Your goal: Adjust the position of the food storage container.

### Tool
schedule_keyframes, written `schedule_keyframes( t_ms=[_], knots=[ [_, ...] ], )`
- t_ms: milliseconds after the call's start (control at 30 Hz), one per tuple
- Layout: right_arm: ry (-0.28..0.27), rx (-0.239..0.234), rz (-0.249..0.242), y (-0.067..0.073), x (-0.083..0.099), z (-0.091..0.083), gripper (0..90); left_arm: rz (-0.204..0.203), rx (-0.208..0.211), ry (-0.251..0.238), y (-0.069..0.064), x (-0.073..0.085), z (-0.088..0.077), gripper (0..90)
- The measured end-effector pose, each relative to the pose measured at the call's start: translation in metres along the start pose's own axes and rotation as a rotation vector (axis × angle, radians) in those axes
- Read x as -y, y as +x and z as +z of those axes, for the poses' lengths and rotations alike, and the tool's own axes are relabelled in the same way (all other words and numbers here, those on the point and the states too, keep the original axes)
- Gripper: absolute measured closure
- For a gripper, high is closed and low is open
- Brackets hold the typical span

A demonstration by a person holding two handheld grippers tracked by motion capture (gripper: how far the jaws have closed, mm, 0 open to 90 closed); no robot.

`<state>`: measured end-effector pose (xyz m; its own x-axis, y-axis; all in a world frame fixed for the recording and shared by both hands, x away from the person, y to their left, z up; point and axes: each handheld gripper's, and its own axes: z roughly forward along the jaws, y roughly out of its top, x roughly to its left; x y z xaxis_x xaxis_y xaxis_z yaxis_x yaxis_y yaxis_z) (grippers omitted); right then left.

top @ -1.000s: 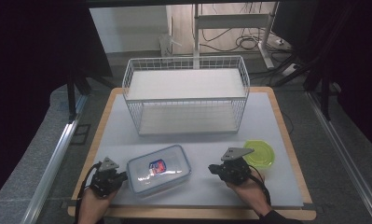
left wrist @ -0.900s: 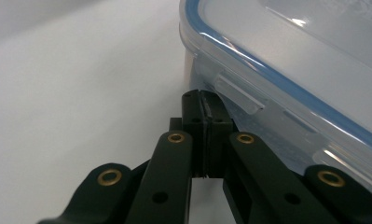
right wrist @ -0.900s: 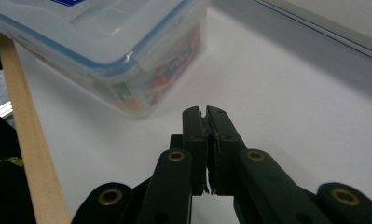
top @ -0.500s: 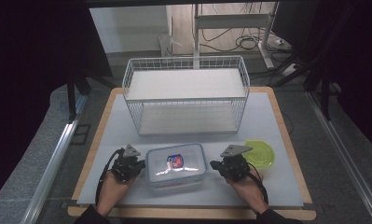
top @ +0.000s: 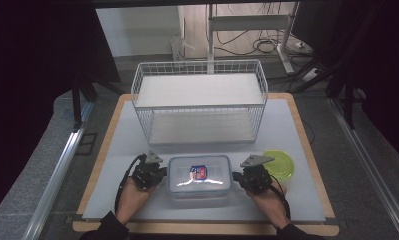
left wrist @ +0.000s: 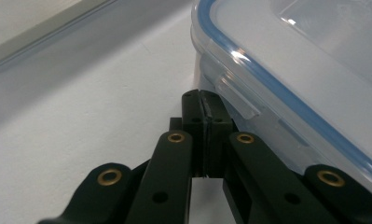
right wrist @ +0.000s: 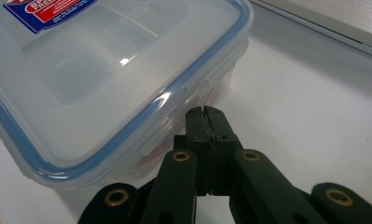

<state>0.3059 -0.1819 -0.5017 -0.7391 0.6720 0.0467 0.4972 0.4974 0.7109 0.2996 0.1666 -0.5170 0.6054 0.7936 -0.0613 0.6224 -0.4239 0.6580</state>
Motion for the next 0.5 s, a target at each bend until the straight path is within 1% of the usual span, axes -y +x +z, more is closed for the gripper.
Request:
schedule_keyframes(
  t_ms=[133, 200, 267, 333, 367, 400, 433, 467, 500],
  knots=[
    [0.003, 0.004, -0.005, 0.000, 0.000, 0.000, 89.3, -0.009, 0.015, -0.009, 0.002, 0.001, 0.000, 89.9],
    [0.003, 0.005, -0.006, 0.000, 0.000, -0.001, 88.8, -0.005, 0.017, -0.012, 0.003, 0.002, 0.000, 89.9],
    [0.005, 0.019, -0.024, 0.001, 0.000, -0.003, 87.0, -0.001, 0.013, -0.029, 0.004, 0.004, -0.004, 88.0],
    [-0.004, 0.036, -0.037, 0.001, 0.000, -0.008, 85.2, -0.006, 0.013, -0.051, 0.005, 0.005, -0.009, 85.0],
    [-0.010, 0.039, -0.038, 0.001, 0.000, -0.009, 84.5, -0.003, 0.004, -0.060, 0.006, 0.006, -0.013, 84.0],
    [-0.020, 0.039, -0.037, -0.001, 0.001, -0.013, 82.5, 0.004, -0.012, -0.078, 0.006, 0.008, -0.018, 80.5],
    [-0.020, 0.039, -0.037, -0.001, 0.001, -0.013, 82.5, 0.004, -0.012, -0.078, 0.006, 0.008, -0.018, 78.5],
    [-0.025, 0.037, -0.034, -0.002, 0.001, -0.014, 81.3, 0.008, -0.020, -0.084, 0.006, 0.010, -0.020, 78.5],
    [-0.031, 0.040, -0.034, -0.003, 0.002, -0.017, 79.9, 0.012, -0.028, -0.087, 0.007, 0.012, -0.022, 75.8]
  ],
)
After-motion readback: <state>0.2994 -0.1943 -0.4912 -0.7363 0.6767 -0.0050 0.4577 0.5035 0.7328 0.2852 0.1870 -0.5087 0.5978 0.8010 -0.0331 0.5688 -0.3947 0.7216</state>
